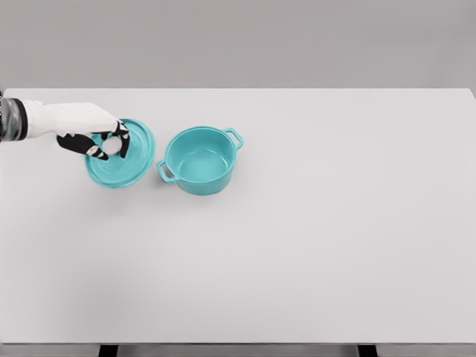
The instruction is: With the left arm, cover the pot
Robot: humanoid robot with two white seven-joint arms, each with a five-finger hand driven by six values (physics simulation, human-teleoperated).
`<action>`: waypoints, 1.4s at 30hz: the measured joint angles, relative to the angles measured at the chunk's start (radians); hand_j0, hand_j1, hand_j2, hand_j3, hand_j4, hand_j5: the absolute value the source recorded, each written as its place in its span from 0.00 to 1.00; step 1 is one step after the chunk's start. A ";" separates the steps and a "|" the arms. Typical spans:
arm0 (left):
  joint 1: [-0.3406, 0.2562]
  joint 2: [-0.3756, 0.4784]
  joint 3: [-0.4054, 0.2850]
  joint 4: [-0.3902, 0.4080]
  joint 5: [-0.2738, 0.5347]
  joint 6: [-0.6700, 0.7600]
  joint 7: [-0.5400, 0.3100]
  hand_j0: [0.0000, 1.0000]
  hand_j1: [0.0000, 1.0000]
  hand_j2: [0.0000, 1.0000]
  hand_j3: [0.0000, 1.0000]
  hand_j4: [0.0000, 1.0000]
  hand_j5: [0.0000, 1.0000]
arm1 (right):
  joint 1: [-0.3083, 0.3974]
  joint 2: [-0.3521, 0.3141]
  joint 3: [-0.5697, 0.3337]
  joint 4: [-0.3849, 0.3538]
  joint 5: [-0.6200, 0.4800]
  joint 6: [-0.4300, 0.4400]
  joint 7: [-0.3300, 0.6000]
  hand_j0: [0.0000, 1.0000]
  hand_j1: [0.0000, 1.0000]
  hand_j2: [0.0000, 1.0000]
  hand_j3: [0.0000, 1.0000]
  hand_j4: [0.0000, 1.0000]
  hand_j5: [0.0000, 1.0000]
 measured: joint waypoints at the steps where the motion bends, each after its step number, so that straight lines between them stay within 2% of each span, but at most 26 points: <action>1: 0.000 -0.006 0.000 0.000 0.002 0.000 -0.001 0.41 0.41 0.41 0.41 0.41 0.41 | -0.002 0.000 0.000 0.000 0.000 0.000 0.000 1.00 1.00 1.00 1.00 1.00 1.00; 18: -0.041 -0.112 -0.001 -0.017 0.024 0.019 -0.029 0.41 0.41 0.41 0.41 0.41 0.41 | 0.000 0.000 0.000 0.000 0.000 0.000 0.000 1.00 1.00 1.00 1.00 1.00 1.00; 42: -0.077 -0.274 -0.008 0.012 0.017 0.174 -0.076 0.42 0.42 0.42 0.42 0.42 0.42 | -0.002 0.000 0.000 0.000 0.000 0.000 0.000 1.00 1.00 1.00 1.00 1.00 1.00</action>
